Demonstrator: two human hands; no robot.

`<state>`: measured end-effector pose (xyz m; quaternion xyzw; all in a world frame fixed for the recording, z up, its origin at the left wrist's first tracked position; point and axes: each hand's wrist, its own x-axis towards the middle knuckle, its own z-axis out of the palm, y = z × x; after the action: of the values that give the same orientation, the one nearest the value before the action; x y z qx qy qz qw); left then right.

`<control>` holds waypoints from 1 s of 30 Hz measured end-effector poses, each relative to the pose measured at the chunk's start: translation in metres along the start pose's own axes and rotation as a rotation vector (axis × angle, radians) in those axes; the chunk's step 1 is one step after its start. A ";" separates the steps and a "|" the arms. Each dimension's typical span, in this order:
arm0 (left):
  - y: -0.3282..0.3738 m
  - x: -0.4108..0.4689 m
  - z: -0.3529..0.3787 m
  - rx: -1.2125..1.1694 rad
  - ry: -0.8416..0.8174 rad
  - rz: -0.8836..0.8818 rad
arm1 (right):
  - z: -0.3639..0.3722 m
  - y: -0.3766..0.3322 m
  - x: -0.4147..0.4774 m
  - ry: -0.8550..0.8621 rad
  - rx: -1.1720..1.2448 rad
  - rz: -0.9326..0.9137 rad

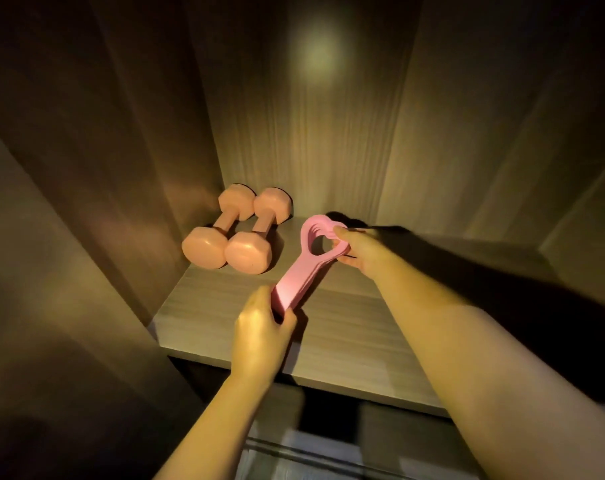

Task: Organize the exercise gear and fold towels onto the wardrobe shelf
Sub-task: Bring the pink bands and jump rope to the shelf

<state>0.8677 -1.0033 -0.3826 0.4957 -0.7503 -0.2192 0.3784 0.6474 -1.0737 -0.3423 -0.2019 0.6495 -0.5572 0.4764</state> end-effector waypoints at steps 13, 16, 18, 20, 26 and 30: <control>0.002 0.054 0.012 0.085 0.077 -0.001 | 0.044 -0.014 0.072 0.061 -0.025 -0.019; -0.001 0.054 0.013 0.126 0.072 0.031 | 0.048 -0.014 0.080 0.076 -0.068 -0.019; -0.003 0.054 0.014 0.162 0.065 0.061 | 0.049 -0.014 0.085 0.094 -0.109 -0.026; -0.004 0.053 0.015 0.201 0.054 0.081 | 0.051 -0.016 0.087 0.139 -0.213 -0.038; 0.000 0.058 0.011 0.294 0.037 0.045 | 0.054 -0.020 0.082 0.303 -0.578 -0.110; 0.003 0.063 0.009 0.374 0.022 0.073 | 0.042 -0.018 0.078 0.311 -0.548 -0.050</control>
<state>0.8449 -1.0594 -0.3638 0.5322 -0.7913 -0.0565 0.2956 0.6420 -1.1637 -0.3537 -0.2510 0.8353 -0.3974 0.2853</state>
